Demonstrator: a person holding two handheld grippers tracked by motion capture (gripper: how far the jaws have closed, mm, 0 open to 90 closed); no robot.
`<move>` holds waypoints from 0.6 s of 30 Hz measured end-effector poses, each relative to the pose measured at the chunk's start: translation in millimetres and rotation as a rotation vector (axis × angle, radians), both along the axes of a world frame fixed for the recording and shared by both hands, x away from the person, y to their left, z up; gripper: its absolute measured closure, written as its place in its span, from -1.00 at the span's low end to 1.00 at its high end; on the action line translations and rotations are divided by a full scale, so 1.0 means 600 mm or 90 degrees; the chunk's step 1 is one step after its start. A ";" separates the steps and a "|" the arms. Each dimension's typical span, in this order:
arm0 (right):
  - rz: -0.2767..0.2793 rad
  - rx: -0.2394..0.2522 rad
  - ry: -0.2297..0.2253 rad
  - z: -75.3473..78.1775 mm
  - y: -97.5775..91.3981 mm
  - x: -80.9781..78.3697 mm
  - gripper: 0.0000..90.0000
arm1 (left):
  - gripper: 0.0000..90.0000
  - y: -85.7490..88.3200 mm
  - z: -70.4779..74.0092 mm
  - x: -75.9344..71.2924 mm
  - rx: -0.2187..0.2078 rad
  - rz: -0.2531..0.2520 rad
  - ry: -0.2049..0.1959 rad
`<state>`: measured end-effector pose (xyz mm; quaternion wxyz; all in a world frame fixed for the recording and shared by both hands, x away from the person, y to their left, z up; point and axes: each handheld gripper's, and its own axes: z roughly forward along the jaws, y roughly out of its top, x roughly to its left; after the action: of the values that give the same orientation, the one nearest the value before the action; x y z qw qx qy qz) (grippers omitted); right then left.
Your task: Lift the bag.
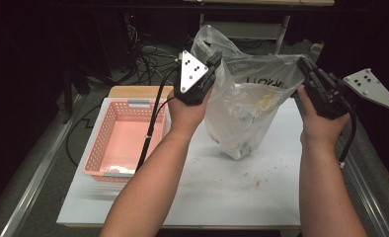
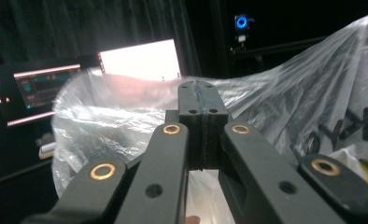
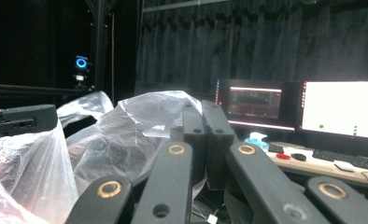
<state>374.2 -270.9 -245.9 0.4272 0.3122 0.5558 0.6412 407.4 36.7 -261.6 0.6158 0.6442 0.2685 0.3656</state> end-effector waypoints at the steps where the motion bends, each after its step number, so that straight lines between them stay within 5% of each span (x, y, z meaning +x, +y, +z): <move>1: -0.002 -0.002 0.005 -0.003 -0.003 0.003 1.00 | 0.96 -0.002 -0.007 0.005 0.012 0.003 0.009; 8: -0.014 -0.023 0.087 -0.082 -0.015 0.029 1.00 | 0.96 0.000 -0.089 0.037 0.040 0.006 0.111; 18: -0.014 -0.063 0.154 -0.145 -0.012 0.042 1.00 | 0.93 0.025 -0.128 0.026 0.071 0.011 0.171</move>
<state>399.5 -278.1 -332.9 0.3791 0.3719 0.6309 0.5657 423.1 52.0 -338.3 0.5348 0.7182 0.3330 0.2956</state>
